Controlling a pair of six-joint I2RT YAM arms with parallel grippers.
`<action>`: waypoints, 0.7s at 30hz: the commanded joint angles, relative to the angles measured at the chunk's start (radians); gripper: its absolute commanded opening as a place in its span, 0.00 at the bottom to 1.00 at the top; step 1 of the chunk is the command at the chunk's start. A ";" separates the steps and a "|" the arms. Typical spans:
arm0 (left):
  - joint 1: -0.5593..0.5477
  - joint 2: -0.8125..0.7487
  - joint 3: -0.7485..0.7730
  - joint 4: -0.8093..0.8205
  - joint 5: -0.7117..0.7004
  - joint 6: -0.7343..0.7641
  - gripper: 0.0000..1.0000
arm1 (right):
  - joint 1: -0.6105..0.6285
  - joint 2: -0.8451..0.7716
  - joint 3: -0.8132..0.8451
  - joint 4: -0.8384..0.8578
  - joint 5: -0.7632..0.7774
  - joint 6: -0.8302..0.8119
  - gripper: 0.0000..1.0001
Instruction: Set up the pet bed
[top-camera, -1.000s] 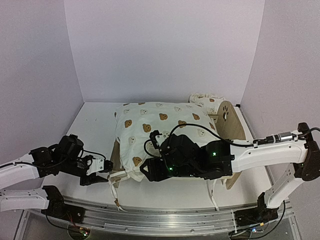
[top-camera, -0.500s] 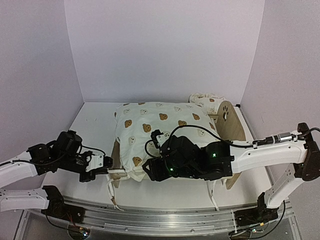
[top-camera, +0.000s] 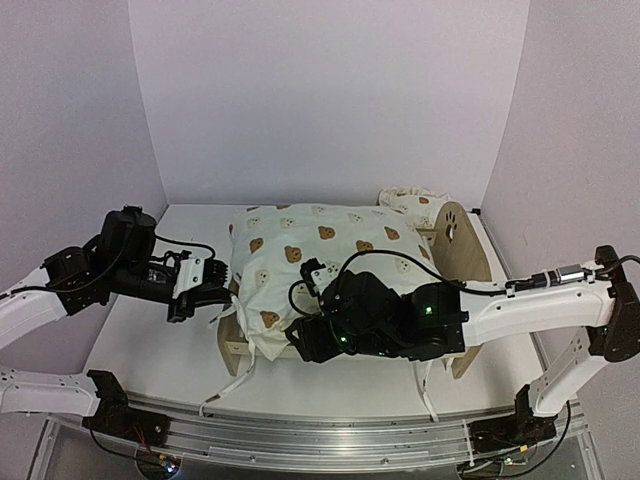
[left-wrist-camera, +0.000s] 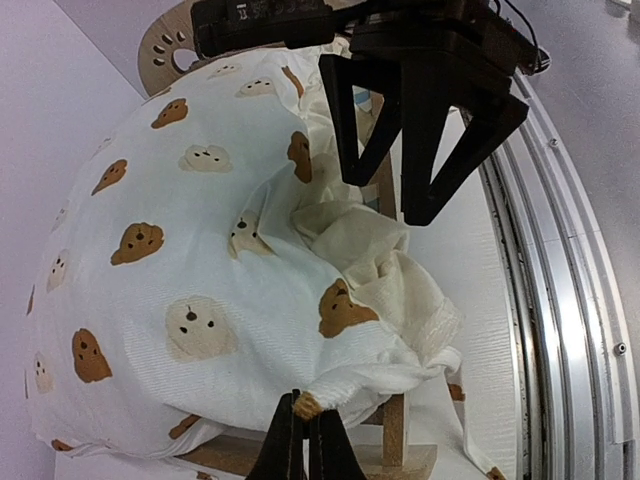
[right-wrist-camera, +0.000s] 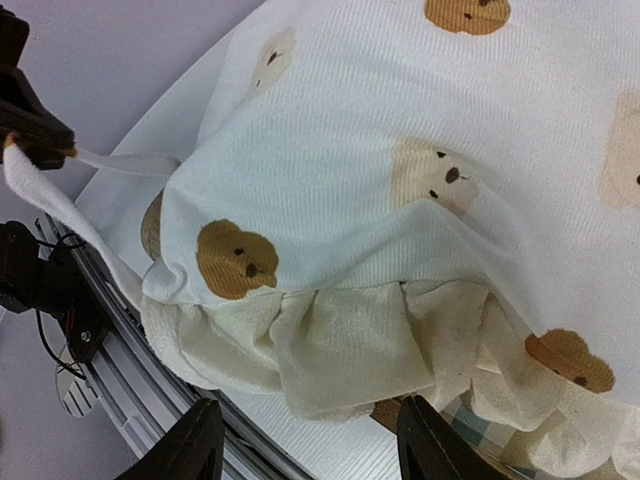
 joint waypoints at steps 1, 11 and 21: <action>-0.002 0.050 0.074 0.102 0.012 0.024 0.00 | -0.003 -0.045 0.010 0.023 0.024 -0.004 0.59; -0.002 0.112 0.218 0.129 0.044 -0.056 0.00 | -0.005 -0.068 -0.010 0.023 0.044 -0.012 0.59; -0.001 0.126 0.224 0.119 0.048 -0.102 0.00 | -0.006 -0.069 -0.011 0.021 0.045 -0.022 0.59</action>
